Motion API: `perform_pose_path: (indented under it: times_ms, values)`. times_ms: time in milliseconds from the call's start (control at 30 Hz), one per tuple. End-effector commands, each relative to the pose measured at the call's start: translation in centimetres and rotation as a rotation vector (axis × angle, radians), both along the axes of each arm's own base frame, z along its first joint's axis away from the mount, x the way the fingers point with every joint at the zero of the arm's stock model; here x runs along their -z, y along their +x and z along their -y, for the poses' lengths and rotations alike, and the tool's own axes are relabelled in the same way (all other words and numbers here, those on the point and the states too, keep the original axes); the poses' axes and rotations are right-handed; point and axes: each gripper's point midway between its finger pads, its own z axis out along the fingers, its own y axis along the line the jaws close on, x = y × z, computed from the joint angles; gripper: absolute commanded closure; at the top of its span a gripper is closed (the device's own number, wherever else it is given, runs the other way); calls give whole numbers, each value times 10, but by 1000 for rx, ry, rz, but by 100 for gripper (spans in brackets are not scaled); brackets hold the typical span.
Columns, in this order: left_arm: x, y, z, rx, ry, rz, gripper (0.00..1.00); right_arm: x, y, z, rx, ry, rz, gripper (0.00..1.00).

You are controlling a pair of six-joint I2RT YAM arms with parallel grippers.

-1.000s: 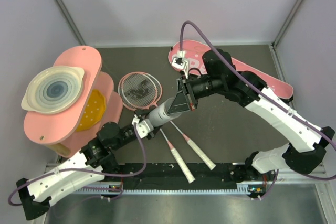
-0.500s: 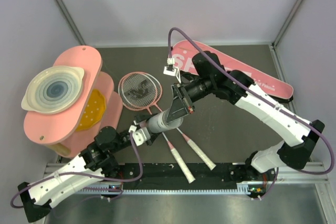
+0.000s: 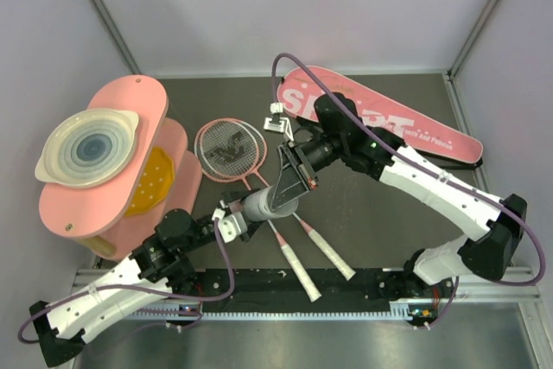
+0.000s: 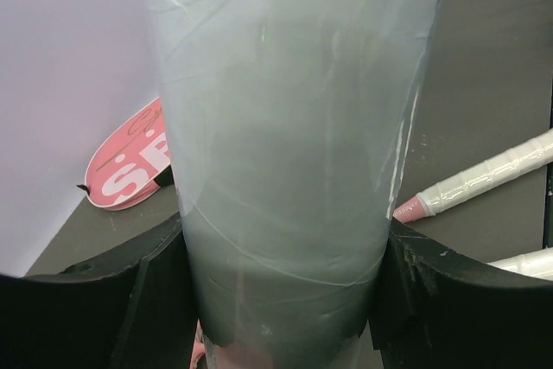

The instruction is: Pack up the badminton gear

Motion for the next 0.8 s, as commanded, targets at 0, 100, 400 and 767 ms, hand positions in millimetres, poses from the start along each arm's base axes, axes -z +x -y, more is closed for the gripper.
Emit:
perform_pose_path:
  times_ms: [0,100,400,767]
  values:
    - [-76,-11,-4,34,-232,153,93,12,18,-22,111,48,73,100]
    - [-79,-10,-5,26,-252,133,94,19,33,-29,209,66,156,100]
    - [-85,2,-12,-54,-297,55,95,96,73,-41,513,56,449,100]
    - [-94,10,-19,-115,-362,-16,96,152,96,-47,698,10,508,100]
